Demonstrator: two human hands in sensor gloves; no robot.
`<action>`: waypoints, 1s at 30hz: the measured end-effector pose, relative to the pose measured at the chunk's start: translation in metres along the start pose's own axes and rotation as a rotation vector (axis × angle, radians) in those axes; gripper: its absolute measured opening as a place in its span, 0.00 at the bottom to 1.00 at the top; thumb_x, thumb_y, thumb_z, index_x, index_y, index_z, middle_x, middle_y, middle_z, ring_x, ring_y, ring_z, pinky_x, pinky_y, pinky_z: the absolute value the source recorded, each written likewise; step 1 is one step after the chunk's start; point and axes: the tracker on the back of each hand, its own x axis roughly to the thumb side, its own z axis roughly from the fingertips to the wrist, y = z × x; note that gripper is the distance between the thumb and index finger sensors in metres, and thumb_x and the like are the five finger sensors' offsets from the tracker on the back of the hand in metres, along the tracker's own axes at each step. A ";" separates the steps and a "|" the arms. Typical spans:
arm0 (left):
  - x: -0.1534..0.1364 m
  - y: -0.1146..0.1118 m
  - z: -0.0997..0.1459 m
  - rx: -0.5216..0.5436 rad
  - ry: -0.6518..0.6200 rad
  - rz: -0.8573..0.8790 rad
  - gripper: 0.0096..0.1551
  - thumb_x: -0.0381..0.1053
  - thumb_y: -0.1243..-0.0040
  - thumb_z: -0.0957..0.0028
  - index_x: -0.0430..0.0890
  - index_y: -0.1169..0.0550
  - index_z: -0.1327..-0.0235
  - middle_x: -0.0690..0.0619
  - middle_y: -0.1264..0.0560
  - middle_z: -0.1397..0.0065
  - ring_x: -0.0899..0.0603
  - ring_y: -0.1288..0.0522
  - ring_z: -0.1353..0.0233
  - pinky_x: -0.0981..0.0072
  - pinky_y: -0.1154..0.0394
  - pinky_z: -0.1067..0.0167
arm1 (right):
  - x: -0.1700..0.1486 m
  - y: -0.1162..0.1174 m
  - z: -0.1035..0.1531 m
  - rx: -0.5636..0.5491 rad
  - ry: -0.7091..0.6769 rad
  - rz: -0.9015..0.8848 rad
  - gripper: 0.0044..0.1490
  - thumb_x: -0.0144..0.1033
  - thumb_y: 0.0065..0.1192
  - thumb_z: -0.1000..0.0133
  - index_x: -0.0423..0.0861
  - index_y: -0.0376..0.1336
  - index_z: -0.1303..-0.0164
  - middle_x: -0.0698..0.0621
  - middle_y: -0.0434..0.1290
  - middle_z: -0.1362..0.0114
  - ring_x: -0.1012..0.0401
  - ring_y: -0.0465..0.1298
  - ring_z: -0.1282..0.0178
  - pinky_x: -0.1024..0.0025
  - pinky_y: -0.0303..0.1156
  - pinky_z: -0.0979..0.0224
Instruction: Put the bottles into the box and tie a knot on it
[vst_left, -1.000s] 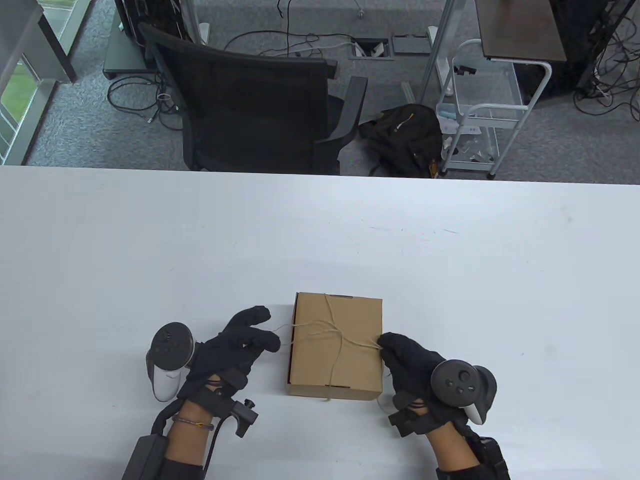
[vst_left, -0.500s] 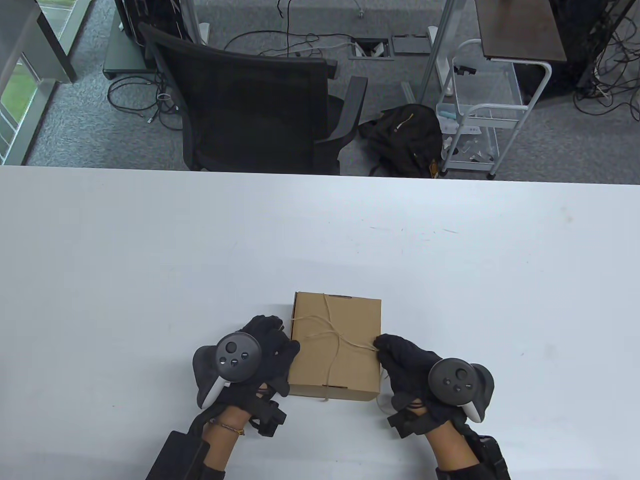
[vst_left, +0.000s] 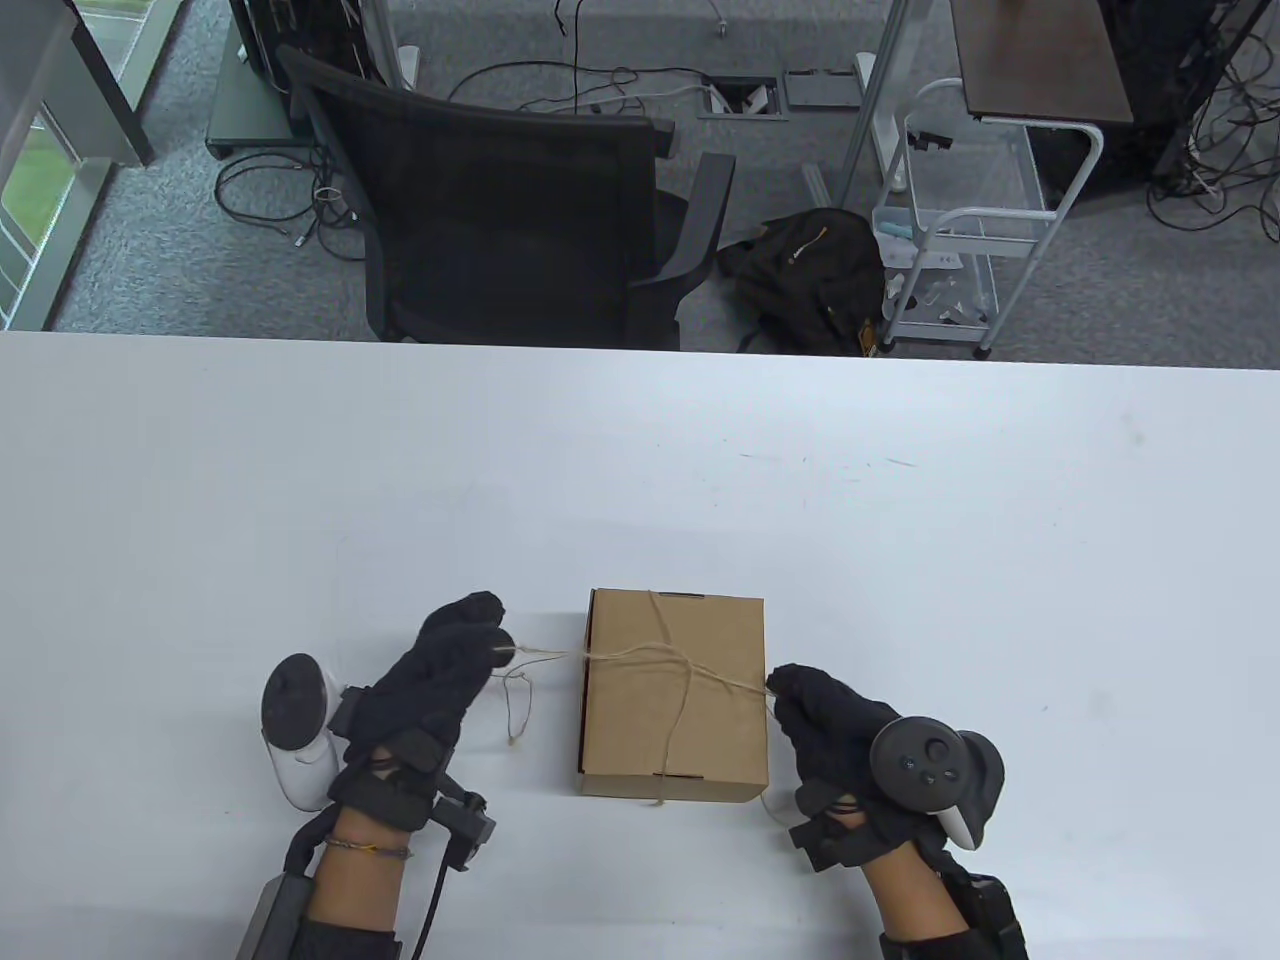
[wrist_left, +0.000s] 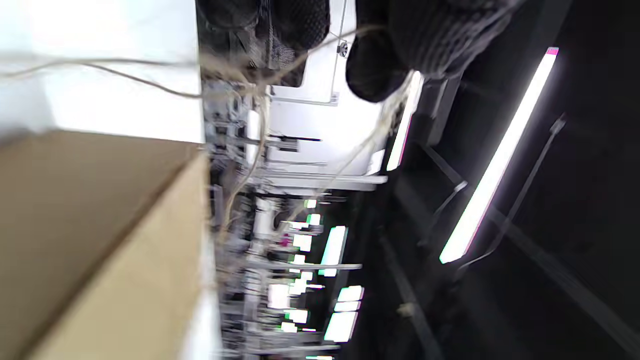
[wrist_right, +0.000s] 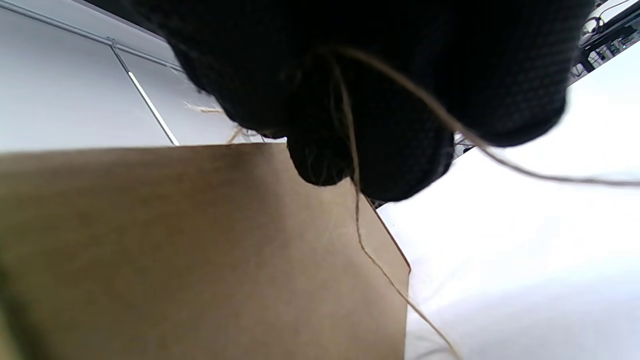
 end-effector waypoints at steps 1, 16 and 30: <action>-0.001 0.008 0.001 0.004 -0.015 0.097 0.23 0.61 0.40 0.38 0.55 0.22 0.33 0.40 0.44 0.09 0.23 0.48 0.13 0.12 0.54 0.32 | -0.001 -0.001 0.000 -0.003 0.007 0.001 0.24 0.30 0.70 0.50 0.40 0.73 0.43 0.40 0.84 0.49 0.47 0.84 0.55 0.46 0.79 0.49; 0.020 0.015 0.002 0.109 0.421 -1.115 0.23 0.61 0.31 0.45 0.44 0.13 0.51 0.38 0.28 0.18 0.21 0.37 0.19 0.13 0.50 0.33 | 0.003 0.000 0.001 -0.027 -0.057 -0.062 0.24 0.30 0.64 0.47 0.43 0.73 0.41 0.40 0.79 0.42 0.44 0.80 0.47 0.41 0.74 0.41; 0.014 -0.055 -0.009 0.215 0.223 -1.383 0.44 0.60 0.22 0.56 0.42 0.27 0.30 0.33 0.40 0.14 0.22 0.34 0.20 0.19 0.41 0.30 | 0.015 0.007 0.001 0.032 -0.098 -0.183 0.38 0.24 0.60 0.49 0.37 0.59 0.26 0.30 0.54 0.20 0.31 0.58 0.27 0.31 0.63 0.32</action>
